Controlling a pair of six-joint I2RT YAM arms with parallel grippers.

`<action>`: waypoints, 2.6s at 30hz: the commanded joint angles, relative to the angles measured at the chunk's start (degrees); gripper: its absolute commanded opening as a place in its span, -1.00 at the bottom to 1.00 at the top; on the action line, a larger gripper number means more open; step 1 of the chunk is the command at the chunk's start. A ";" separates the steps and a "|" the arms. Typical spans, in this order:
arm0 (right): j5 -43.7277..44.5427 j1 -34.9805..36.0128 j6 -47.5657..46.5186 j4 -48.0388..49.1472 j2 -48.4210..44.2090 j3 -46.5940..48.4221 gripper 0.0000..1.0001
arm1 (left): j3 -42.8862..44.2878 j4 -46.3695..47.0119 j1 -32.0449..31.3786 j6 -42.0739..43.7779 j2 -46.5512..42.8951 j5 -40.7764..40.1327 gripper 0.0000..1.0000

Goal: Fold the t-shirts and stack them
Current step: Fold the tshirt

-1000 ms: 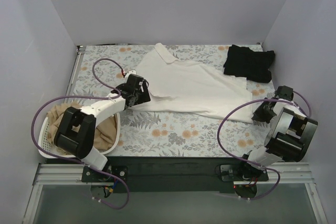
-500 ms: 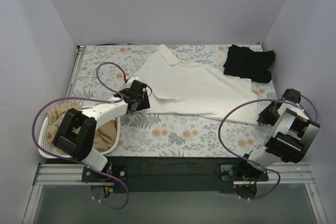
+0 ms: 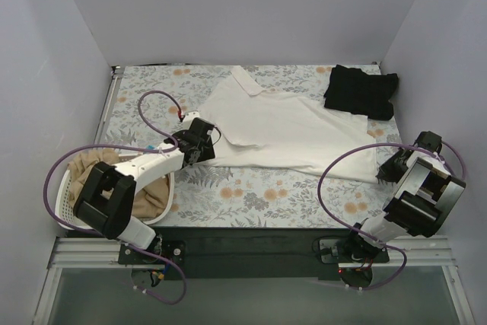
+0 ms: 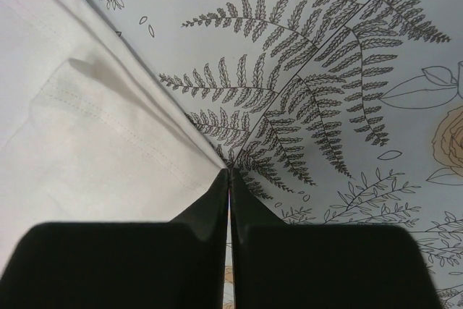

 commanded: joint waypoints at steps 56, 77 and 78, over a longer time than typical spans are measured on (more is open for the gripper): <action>2.48 -0.18 -2.36 0.94 -7.16 0.42 -0.59 | 12.02 -1.09 1.47 6.72 6.10 -3.84 0.21; 2.48 11.95 -0.69 -0.38 -18.49 5.17 0.45 | 9.57 1.87 -5.03 -5.05 3.71 18.84 0.50; 2.30 12.21 -0.69 -0.55 -19.11 5.17 0.45 | 9.22 2.94 -5.55 -5.23 3.89 19.02 0.50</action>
